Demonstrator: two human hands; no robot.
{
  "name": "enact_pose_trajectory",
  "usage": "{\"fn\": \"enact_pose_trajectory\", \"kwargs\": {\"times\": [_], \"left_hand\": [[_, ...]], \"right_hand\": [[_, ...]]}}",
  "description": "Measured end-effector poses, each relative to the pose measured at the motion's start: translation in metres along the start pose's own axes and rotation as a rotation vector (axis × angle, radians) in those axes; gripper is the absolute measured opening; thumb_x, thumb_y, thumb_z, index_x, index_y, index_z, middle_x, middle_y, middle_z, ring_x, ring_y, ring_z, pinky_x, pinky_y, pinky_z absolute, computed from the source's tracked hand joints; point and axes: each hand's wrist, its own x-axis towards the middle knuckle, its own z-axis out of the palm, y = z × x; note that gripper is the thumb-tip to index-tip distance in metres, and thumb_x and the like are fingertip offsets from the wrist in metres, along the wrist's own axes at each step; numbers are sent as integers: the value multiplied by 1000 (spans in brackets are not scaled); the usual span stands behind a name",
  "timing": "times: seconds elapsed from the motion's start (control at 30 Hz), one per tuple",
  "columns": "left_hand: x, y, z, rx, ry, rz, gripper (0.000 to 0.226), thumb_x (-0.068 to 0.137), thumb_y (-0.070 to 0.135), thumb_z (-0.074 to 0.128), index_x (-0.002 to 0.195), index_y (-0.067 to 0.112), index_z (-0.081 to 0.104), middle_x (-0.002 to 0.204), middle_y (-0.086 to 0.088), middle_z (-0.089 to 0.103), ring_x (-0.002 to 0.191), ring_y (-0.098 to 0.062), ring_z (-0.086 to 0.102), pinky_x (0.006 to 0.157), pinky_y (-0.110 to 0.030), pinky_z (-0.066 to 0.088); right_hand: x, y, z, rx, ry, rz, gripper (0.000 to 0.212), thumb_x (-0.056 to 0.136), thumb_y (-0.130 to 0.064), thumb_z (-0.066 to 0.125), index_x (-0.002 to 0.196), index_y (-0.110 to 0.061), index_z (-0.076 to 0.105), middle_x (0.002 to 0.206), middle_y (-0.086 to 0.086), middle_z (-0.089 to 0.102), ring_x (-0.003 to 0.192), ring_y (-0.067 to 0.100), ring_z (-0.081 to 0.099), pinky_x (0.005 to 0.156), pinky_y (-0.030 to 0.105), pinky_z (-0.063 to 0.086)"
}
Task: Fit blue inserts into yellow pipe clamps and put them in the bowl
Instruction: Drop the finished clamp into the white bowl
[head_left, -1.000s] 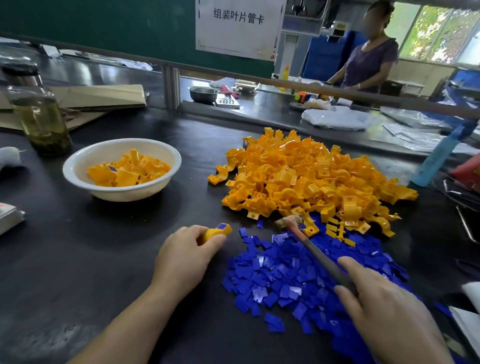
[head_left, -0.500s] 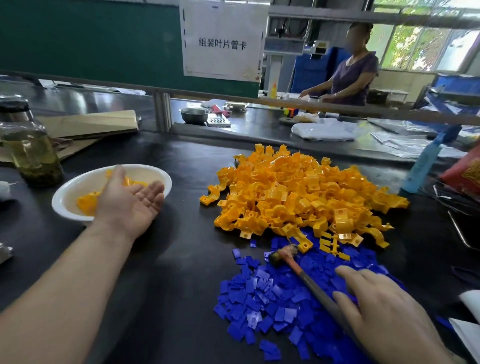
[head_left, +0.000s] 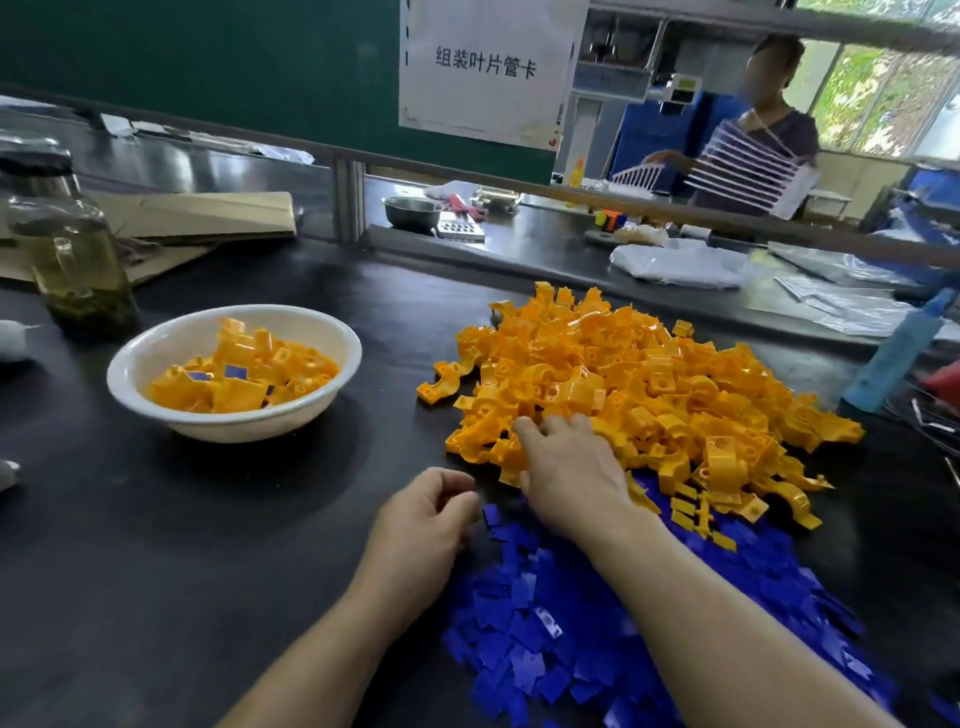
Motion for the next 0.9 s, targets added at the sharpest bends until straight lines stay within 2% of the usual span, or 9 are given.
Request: {"fn": "enact_pose_trajectory", "kwargs": {"times": [0.13, 0.27, 0.33, 0.43, 0.5, 0.6, 0.7, 0.77, 0.9], "left_hand": [[4, -3, -2, 171, -33, 71, 11, 96, 34, 57, 103, 41, 61, 91, 14, 69, 80, 0, 64, 69, -20, 51], [7, -5, -1, 168, -15, 103, 9, 95, 37, 57, 101, 41, 62, 87, 14, 68, 78, 0, 62, 63, -17, 45], [6, -5, 0, 75, -25, 81, 9, 95, 36, 57, 101, 38, 63, 82, 8, 70, 72, -4, 64, 63, -25, 53], [4, -4, 0, 69, -36, 70, 20, 97, 37, 54, 116, 36, 60, 84, 7, 70, 71, -3, 65, 66, -24, 56], [4, -4, -1, 244, -33, 130, 33, 98, 38, 51, 131, 38, 54, 106, 14, 67, 88, -1, 62, 78, -24, 54], [2, -8, 5, 551, -40, 290, 50, 99, 41, 47, 147, 36, 37, 144, 15, 45, 128, -7, 43, 102, -25, 36], [1, -13, 13, 681, -63, 373, 56, 98, 44, 45, 151, 38, 27, 155, 12, 31, 138, -12, 28, 111, -31, 28], [3, -17, 15, 765, -62, 360, 60, 97, 46, 44, 152, 39, 22, 160, 9, 23, 141, -16, 24, 114, -39, 24], [6, -23, 17, 850, -127, 386, 61, 97, 46, 41, 152, 41, 16, 162, 15, 16, 144, -14, 23, 115, -41, 21]], "right_hand": [[-3, 4, 10, -15, 96, -13, 25, 89, -23, 58, 114, -21, 58, 107, 3, 64, 94, 22, 50, 71, 32, 43], [-17, 12, 11, -3, 120, -54, 15, 92, -22, 53, 104, -24, 60, 97, -2, 63, 82, 16, 43, 64, 27, 38], [-25, 14, 7, 31, 154, -56, 16, 93, -22, 51, 104, -24, 63, 95, -2, 63, 83, 15, 45, 67, 26, 41], [-42, 10, -4, 105, 158, -76, 21, 95, -26, 48, 111, -26, 61, 102, -5, 61, 92, 13, 47, 73, 24, 41], [-58, 4, -9, 128, 124, -92, 25, 97, -34, 44, 118, -28, 56, 111, -6, 58, 100, 12, 46, 81, 23, 42], [-89, -4, -15, 156, 10, -104, 40, 95, -53, 37, 129, -33, 44, 123, -7, 49, 109, 13, 43, 90, 25, 42], [-122, -12, -17, 103, -190, -126, 70, 80, -76, 29, 138, -36, 26, 135, -5, 39, 118, 18, 38, 96, 32, 39], [-134, -12, -17, 23, -280, -137, 82, 74, -82, 25, 142, -35, 18, 141, -2, 33, 120, 22, 36, 97, 36, 37], [-136, -2, -15, 25, -205, -115, 60, 89, -65, 34, 140, -35, 27, 136, -4, 38, 116, 21, 39, 94, 34, 39]]}}
